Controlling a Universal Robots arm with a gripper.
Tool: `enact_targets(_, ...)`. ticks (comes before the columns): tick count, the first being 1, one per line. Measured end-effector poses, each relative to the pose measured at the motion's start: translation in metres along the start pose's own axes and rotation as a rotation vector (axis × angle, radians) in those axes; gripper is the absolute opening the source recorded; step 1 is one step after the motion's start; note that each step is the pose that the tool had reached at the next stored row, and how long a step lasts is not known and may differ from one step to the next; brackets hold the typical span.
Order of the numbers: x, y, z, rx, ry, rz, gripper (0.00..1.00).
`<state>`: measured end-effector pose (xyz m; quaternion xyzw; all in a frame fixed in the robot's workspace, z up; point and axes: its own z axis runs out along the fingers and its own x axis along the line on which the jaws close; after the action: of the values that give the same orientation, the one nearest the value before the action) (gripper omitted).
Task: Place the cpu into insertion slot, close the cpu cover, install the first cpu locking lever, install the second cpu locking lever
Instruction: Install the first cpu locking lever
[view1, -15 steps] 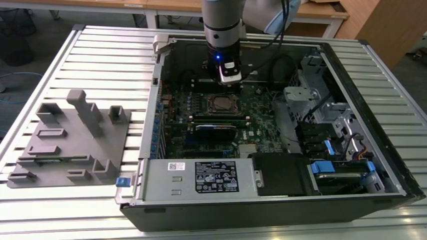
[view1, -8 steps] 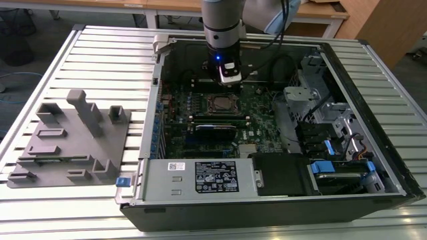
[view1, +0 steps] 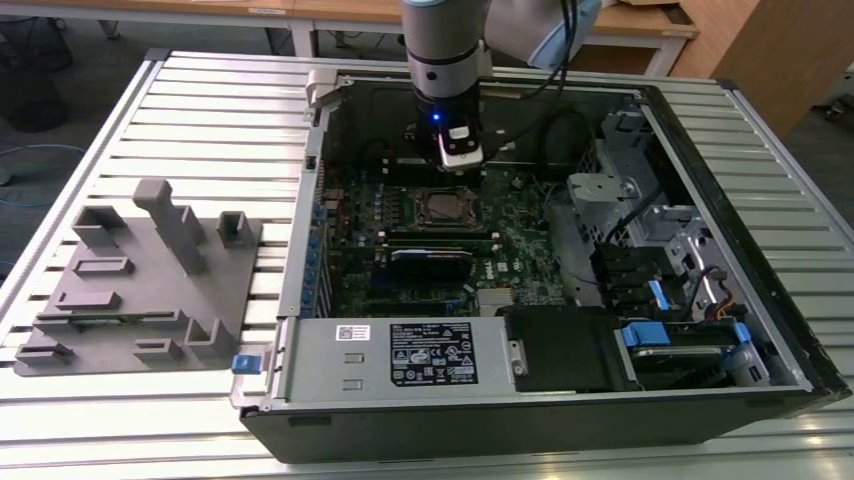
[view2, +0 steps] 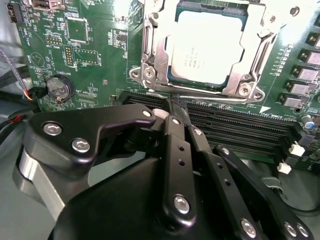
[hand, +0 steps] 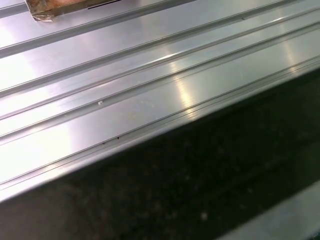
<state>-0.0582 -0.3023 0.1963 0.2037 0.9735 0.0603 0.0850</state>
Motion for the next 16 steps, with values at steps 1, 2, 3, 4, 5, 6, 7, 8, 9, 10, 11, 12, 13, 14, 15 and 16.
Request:
enact_targets(1,0.0000,0.0000,0.0002,0.0002,-0.0010,0.000,0.11)
enact_targets(2,0.0001,0.0000,0.0004,0.0003,-0.0020,0.000,0.11)
enact_targets(3,0.0001,-0.0001,0.0006,0.0006,-0.0029,-0.001,0.11)
enact_targets(4,0.0001,-0.0001,0.0008,0.0009,-0.0039,-0.001,0.11)
enact_targets(5,0.0001,-0.0001,0.0009,0.0014,-0.0049,-0.001,0.11)
enact_targets(6,0.0002,-0.0001,0.0010,0.0021,-0.0058,-0.001,0.11)
enact_targets(7,0.0002,-0.0001,0.0012,0.0028,-0.0068,-0.002,0.11)
enact_targets(8,0.0002,-0.0002,0.0013,0.0037,-0.0080,-0.002,0.11)
enact_targets(9,0.0002,-0.0002,0.0014,0.0046,-0.0093,-0.002,0.11)
enact_targets(10,0.0002,-0.0002,0.0015,0.0060,-0.0107,-0.002,0.11)
enact_targets(11,0.0002,-0.0002,0.0016,0.0075,-0.0122,-0.003,0.11)
enact_targets(12,0.0002,-0.0002,0.0016,0.0092,-0.0138,-0.003,0.11)
enact_targets(13,0.0003,-0.0003,0.0016,0.0109,-0.0152,-0.003,0.11)
enact_targets(14,0.0003,-0.0003,0.0017,0.0120,-0.0168,-0.004,0.11)
enact_targets(15,0.0003,-0.0003,0.0017,0.0126,-0.0180,-0.004,0.11)
enact_targets(16,0.0004,-0.0004,0.0017,0.0127,-0.0188,-0.004,0.11)
